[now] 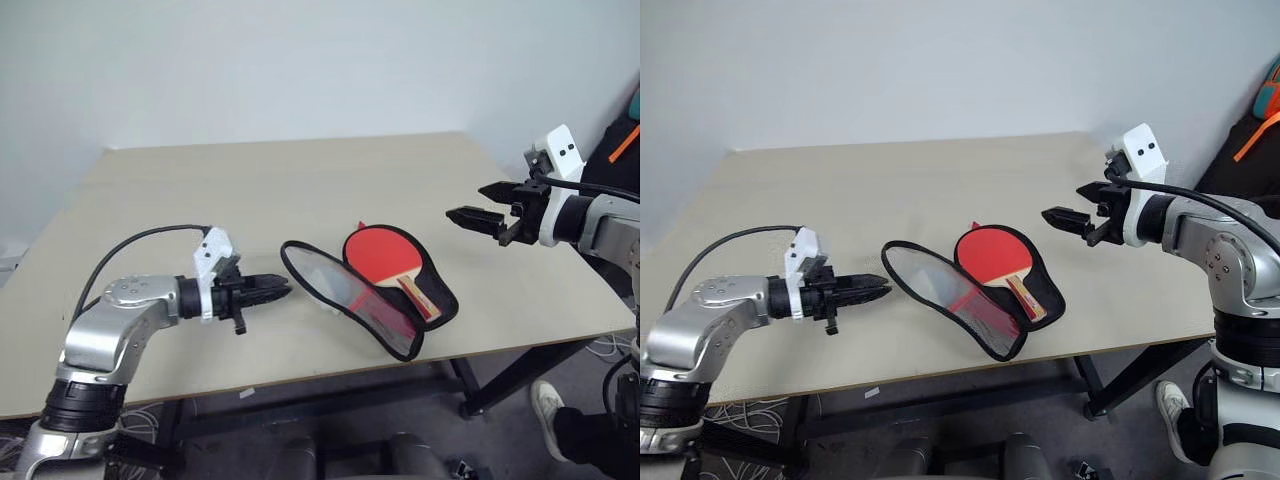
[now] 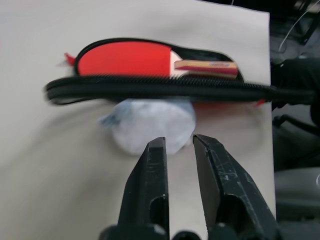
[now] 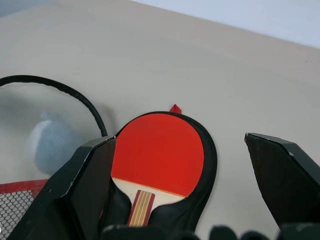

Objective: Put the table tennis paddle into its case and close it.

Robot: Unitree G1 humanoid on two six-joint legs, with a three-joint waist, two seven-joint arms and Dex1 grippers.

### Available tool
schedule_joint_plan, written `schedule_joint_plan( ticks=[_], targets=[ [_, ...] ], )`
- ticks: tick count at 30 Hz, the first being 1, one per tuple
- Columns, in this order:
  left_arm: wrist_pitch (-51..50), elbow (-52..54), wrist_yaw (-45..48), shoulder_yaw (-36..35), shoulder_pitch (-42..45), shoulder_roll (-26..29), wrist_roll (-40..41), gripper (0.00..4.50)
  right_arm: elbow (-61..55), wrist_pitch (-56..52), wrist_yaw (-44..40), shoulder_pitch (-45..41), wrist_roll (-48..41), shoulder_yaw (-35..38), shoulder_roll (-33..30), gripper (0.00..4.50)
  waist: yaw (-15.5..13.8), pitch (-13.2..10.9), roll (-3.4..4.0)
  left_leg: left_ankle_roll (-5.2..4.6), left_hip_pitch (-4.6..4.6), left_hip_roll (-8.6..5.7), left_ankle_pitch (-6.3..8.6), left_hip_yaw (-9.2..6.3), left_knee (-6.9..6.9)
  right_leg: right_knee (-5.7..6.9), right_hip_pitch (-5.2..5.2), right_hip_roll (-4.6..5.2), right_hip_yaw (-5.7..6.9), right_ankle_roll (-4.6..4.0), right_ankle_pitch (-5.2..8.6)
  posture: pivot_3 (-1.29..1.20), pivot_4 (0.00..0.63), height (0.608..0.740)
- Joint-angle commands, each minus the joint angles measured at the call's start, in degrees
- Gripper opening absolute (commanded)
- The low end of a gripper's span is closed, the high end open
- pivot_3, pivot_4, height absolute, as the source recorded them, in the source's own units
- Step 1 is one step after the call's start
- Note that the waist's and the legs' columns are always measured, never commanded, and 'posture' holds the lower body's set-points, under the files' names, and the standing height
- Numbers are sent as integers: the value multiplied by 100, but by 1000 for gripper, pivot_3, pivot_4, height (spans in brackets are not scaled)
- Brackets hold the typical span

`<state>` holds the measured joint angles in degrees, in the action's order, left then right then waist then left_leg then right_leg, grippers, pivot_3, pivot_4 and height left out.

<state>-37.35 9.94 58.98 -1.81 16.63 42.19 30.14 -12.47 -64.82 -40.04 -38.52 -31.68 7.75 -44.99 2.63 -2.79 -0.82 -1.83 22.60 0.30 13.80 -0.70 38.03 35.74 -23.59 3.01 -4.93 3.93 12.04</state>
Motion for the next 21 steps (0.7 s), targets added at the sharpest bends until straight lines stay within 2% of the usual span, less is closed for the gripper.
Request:
schedule_joint_plan(
  ticks=[1,8,16,21],
  targets=[
    [28,5,-217,180,590,-306,-41,784,4,137,1,-49,56,39,-155,4500,-9,0,0,0,0,-2,0,0,3,0,2,0,0,1,0,0,0,740],
    [215,-595,-1208,729,1513,-1612,-580,784,170,276,-65,97,198,-73,-374,4500,-1,1,-1,-4,-1,-10,1,-1,10,-2,10,-1,-10,7,-4,0,0,740],
    [140,-1546,-2114,1800,2171,-2815,-1636,784,600,332,239,102,454,-97,-375,4500,-1,2,0,-8,-2,-16,3,1,12,-3,11,-2,-20,10,-5,0,0,740],
    [-283,-1178,-2140,2086,1975,-3025,-1693,784,603,380,293,154,511,-50,-406,4500,8,1,3,-11,1,-18,6,4,12,-3,4,-3,-29,11,-4,0,0,740]
  ],
)
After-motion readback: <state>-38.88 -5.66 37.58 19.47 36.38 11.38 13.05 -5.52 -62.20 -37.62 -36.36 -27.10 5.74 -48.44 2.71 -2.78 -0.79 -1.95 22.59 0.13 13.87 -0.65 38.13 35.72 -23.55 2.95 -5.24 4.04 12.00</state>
